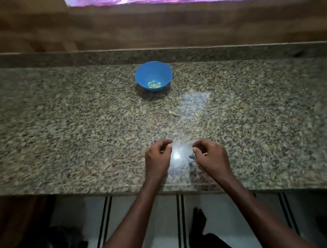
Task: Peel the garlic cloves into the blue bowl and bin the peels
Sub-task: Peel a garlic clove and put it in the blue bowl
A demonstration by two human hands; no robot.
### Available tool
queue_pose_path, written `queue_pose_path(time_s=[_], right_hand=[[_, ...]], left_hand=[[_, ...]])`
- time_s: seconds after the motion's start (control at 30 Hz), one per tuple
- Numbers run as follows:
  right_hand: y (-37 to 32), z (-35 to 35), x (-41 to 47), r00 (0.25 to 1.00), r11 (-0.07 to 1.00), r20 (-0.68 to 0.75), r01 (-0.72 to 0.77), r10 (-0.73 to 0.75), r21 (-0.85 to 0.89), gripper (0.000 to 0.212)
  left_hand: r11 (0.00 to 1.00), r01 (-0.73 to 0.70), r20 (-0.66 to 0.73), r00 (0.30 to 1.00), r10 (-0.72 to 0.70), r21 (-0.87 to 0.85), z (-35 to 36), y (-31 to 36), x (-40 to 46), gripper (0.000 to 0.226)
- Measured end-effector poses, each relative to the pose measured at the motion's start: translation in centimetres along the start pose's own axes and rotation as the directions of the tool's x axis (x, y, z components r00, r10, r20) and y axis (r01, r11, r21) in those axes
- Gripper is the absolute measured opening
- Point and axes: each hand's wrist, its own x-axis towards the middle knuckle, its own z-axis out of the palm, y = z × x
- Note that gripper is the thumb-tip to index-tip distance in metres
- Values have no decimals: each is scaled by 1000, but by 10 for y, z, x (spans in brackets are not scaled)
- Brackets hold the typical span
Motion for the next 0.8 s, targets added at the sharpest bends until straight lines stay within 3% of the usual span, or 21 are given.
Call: queue_pose_path(time_s=[0.17,0.37,0.47,0.63,0.8], right_hand=[[32,-16,42,1000,998,27,-3,5,-61,6],[30,-8,105,1000,992,8,21,-21,-123,16],[23,-1,139,999,988,-22,27,-30,-149,16],[13,4,174,1000,970,13,11,-8,-243,10],[-13,5,206,994,991,63,98,-92,-89,10]], left_hand=[[950,-108,-4,993,115,293,39,4,48,31],[689,-161,75,985,153,706,54,-18,83,65],[626,-186,84,978,189,758,56,-27,83,68],[635,-174,76,981,179,753,56,-23,85,67],[631,-157,72,985,159,759,54,-20,86,70]])
